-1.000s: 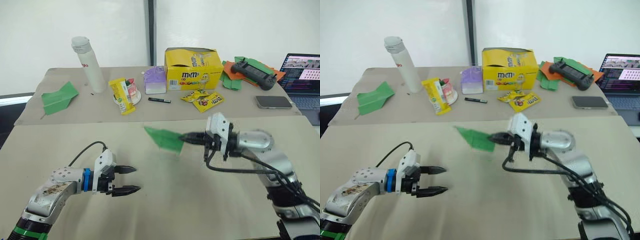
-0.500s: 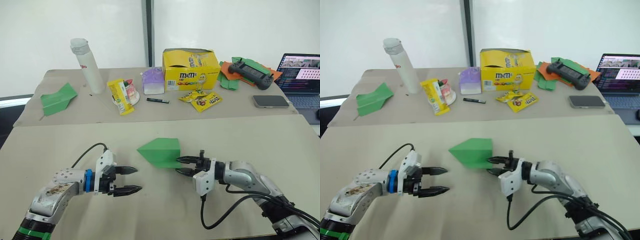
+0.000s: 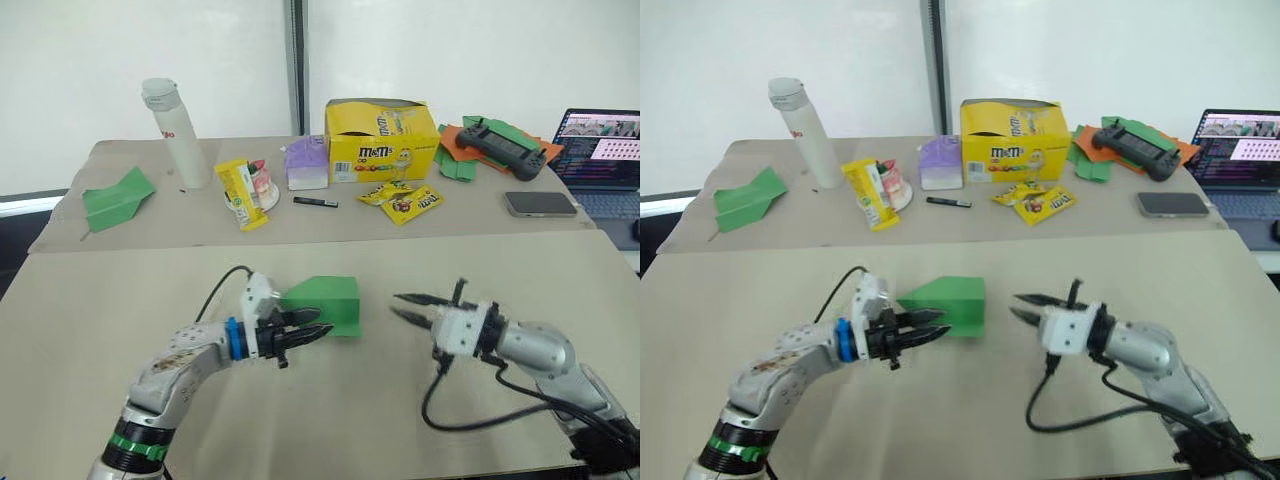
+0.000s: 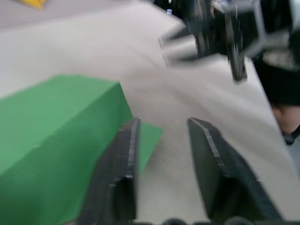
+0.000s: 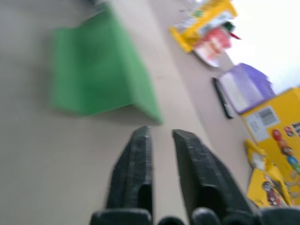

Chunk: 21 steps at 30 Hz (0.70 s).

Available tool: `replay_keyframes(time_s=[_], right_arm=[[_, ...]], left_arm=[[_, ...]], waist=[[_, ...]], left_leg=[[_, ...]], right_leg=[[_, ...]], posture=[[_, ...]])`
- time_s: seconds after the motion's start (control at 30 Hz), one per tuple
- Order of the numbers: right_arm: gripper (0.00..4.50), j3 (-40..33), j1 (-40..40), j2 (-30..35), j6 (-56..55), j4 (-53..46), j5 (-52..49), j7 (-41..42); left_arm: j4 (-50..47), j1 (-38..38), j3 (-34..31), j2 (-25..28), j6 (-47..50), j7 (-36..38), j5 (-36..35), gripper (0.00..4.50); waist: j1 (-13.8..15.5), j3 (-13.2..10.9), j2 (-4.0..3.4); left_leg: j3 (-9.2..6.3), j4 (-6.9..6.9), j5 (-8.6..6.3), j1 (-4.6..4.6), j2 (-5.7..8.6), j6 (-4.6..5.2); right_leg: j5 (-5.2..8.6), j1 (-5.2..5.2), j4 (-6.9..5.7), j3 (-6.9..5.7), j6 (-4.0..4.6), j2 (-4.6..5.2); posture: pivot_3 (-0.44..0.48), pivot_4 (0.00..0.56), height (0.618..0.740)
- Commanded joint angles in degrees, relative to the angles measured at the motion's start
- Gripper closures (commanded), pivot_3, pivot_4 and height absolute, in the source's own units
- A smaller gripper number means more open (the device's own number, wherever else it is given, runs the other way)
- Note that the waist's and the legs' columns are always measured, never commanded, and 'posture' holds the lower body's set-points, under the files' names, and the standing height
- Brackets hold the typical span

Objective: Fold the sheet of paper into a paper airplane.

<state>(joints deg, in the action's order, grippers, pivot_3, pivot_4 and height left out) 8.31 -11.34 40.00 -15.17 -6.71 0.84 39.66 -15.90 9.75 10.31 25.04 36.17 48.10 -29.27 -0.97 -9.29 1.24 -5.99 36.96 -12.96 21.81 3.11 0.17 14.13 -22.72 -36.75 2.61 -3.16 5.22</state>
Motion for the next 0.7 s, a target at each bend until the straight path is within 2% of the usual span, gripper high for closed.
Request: replay_keyframes(time_s=[0.03, 0.23, 0.43, 0.57, 0.7], right_arm=[[4.50, 0.87, -3.54, -2.31, 6.88, -1.20, 0.46, -0.24], [4.50, 5.48, -11.53, -7.37, 13.79, 4.88, 4.63, 0.80], [4.50, 10.36, -19.01, -8.75, 14.35, 13.22, 5.82, 8.29], [4.50, 11.39, -18.21, -6.73, 15.21, 11.78, 4.01, 14.78], [4.50, 10.33, -15.50, -6.48, 16.05, 7.03, 1.15, 17.37]], left_arm=[[1.36, 0.82, 1.35, 0.70, 1.01, -2.43, 3.01, 4.47], [1.50, -0.38, 2.27, 0.08, 4.14, -6.19, 4.34, 4.47], [0.07, -0.88, 2.29, -0.31, 12.94, -10.66, 3.02, 4.47], [-0.87, -1.21, 1.44, -1.04, 16.51, -12.20, 1.35, 4.47], [-1.19, -1.26, 0.79, -1.60, 18.72, -13.34, 0.22, 4.47]], waist=[[0.16, 0.00, 0.00], [0.38, 0.00, 0.00], [0.25, 0.01, -0.02], [0.26, 0.01, -0.02], [0.21, 0.02, -0.03]], left_leg=[[-0.03, 0.00, 0.00, 0.05, 0.01, 0.00], [-0.01, 0.00, 0.01, 0.29, 0.05, -0.02], [0.00, 0.00, 0.02, 0.20, 0.05, -0.03], [-0.03, -0.01, 0.01, 0.21, 0.05, -0.03], [-0.03, -0.01, 0.01, 0.20, 0.03, -0.03]], right_leg=[[0.01, -0.05, 0.00, -0.02, 0.00, 0.01], [0.00, -0.35, -0.03, 0.01, 0.00, 0.08], [-0.01, -0.30, -0.06, 0.01, 0.00, 0.07], [0.00, -0.30, -0.04, -0.01, 0.00, 0.07], [-0.01, -0.30, -0.04, -0.01, 0.00, 0.07]], posture=[[0.000, 0.150, 0.740], [0.000, 0.150, 0.740], [0.000, 0.150, 0.740], [0.000, 0.150, 0.740], [0.000, 0.150, 0.740]])
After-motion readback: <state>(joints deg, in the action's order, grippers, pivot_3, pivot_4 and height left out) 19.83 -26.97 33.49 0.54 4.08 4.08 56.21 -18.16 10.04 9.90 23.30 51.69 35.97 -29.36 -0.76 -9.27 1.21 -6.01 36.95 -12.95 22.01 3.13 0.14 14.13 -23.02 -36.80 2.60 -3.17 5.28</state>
